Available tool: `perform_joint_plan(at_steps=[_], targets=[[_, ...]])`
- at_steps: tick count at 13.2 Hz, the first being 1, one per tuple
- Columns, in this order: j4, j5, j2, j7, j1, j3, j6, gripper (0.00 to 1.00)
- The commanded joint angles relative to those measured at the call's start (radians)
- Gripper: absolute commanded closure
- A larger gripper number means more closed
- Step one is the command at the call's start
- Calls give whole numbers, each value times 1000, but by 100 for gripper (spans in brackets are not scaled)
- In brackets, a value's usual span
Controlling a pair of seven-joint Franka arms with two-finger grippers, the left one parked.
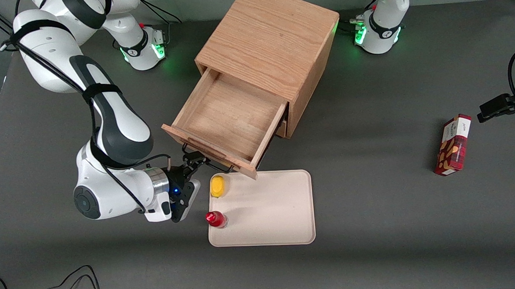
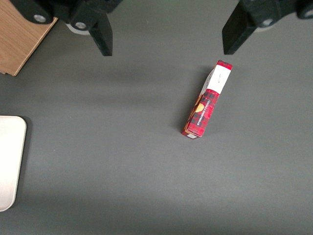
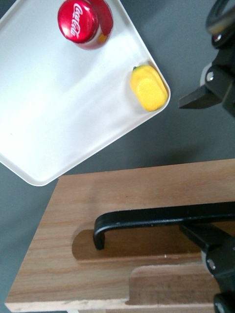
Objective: Open upper drawer
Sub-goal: 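Pull the upper drawer outward by its handle with the right gripper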
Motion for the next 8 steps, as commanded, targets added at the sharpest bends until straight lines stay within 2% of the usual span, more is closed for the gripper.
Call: perform_joint_plan(at_steps=[1,3,6,8], targets=[[77,-21,21,-21,6,-1,-61,0],[101,-17,8,-18,-1,0,-98,0],[101,-27,-116,-9,-3,-15,-163,0],[97,-31,-249,1,-3,-102,-269,0]])
